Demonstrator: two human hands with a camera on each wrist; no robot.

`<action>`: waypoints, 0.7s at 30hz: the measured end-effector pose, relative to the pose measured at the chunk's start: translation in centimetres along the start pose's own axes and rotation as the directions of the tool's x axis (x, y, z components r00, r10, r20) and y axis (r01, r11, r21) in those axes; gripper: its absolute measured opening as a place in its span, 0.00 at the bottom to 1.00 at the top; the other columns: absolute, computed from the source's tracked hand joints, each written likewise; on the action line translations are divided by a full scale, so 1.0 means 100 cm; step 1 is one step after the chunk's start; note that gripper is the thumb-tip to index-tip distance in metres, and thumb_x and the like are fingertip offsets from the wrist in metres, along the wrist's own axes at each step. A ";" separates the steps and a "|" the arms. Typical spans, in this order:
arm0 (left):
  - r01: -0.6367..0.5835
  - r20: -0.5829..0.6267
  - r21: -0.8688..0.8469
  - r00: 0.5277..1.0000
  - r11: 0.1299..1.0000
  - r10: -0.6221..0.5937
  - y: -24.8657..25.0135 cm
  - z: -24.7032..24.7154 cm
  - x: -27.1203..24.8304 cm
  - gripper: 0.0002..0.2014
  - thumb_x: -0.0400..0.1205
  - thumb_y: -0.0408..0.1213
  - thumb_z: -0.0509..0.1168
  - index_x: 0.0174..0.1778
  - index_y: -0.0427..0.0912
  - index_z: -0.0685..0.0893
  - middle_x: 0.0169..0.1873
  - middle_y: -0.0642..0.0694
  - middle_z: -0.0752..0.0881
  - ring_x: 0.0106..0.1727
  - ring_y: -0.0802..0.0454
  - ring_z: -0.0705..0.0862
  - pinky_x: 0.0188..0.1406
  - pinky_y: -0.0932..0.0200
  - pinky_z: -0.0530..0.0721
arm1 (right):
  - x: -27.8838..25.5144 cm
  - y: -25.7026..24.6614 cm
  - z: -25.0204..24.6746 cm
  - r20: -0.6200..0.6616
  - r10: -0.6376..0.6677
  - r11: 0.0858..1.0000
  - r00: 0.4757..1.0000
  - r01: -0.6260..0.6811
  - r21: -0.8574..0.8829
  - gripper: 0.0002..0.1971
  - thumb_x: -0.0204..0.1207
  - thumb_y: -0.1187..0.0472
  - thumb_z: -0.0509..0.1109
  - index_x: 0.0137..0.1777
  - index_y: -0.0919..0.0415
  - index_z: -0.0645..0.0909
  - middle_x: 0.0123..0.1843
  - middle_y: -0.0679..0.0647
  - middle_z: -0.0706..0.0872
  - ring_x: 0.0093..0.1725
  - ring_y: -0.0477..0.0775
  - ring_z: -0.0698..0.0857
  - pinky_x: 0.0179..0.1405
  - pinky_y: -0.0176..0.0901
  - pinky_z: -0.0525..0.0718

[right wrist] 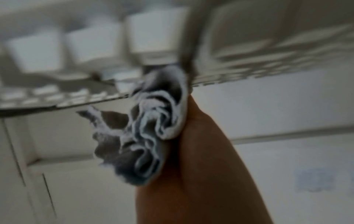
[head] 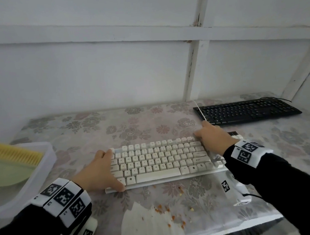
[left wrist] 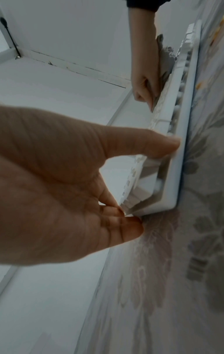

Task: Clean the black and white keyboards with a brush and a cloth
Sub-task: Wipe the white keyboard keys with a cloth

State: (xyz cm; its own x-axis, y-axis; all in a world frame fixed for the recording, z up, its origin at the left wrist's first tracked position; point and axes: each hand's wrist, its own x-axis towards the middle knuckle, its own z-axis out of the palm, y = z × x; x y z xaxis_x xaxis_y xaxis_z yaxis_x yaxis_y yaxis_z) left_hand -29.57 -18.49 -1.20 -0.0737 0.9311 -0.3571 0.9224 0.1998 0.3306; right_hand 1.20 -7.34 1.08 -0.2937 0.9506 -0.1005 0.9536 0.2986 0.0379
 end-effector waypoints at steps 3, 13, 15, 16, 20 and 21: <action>0.003 0.001 -0.002 1.000 1.000 -0.003 0.000 0.000 0.000 0.61 0.65 0.54 0.78 0.83 0.44 0.43 0.71 0.47 0.58 0.68 0.51 0.68 0.66 0.58 0.75 | -0.002 0.021 -0.001 -0.011 0.097 0.991 0.995 -0.098 -0.092 0.11 0.78 0.70 0.61 0.50 0.56 0.81 0.53 0.53 0.68 0.49 0.62 0.81 0.49 0.50 0.84; 0.015 0.019 0.005 1.000 1.000 -0.015 0.000 -0.001 0.002 0.62 0.65 0.56 0.78 0.83 0.42 0.41 0.72 0.47 0.56 0.71 0.50 0.66 0.67 0.60 0.72 | 0.003 0.056 -0.013 0.002 0.135 0.991 0.991 -0.135 0.014 0.14 0.84 0.59 0.60 0.64 0.53 0.84 0.49 0.53 0.68 0.44 0.55 0.79 0.45 0.40 0.74; 0.016 0.019 0.005 1.000 1.000 -0.016 0.001 -0.001 0.001 0.62 0.65 0.56 0.78 0.83 0.42 0.41 0.72 0.47 0.56 0.70 0.51 0.67 0.66 0.60 0.73 | 0.004 0.037 -0.012 -0.014 0.021 0.995 1.000 -0.019 0.098 0.14 0.84 0.54 0.60 0.63 0.49 0.84 0.47 0.50 0.68 0.37 0.46 0.75 0.43 0.38 0.75; 0.017 0.018 0.009 1.000 1.000 -0.018 0.001 -0.001 0.001 0.62 0.65 0.56 0.78 0.83 0.42 0.41 0.72 0.48 0.57 0.70 0.51 0.67 0.66 0.61 0.73 | 0.004 0.025 -0.010 0.002 -0.035 0.992 0.999 0.035 0.121 0.14 0.84 0.52 0.60 0.62 0.49 0.85 0.50 0.51 0.70 0.35 0.43 0.74 0.47 0.38 0.78; 0.019 0.014 0.009 1.000 1.000 -0.019 0.002 -0.001 -0.001 0.61 0.65 0.55 0.78 0.83 0.43 0.42 0.73 0.47 0.57 0.70 0.50 0.67 0.66 0.60 0.74 | 0.009 0.002 0.005 -0.008 -0.074 0.996 0.997 0.075 0.039 0.11 0.82 0.64 0.61 0.49 0.52 0.84 0.62 0.59 0.73 0.44 0.55 0.80 0.46 0.42 0.78; 0.018 0.013 0.004 1.000 1.000 -0.019 0.002 -0.001 -0.002 0.61 0.65 0.55 0.78 0.83 0.43 0.42 0.73 0.47 0.57 0.70 0.50 0.67 0.66 0.60 0.74 | 0.008 0.006 0.005 -0.018 -0.044 0.999 0.999 0.044 0.015 0.11 0.81 0.66 0.60 0.46 0.52 0.82 0.58 0.57 0.71 0.48 0.58 0.81 0.45 0.43 0.78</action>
State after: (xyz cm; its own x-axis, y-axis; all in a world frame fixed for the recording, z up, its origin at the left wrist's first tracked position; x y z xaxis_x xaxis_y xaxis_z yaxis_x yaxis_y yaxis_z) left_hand -29.41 -18.54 -0.94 -0.0857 0.9232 -0.3748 0.9222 0.2159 0.3209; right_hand 1.54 -6.41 0.48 -0.3364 0.9379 -0.0845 0.9406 0.3390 0.0184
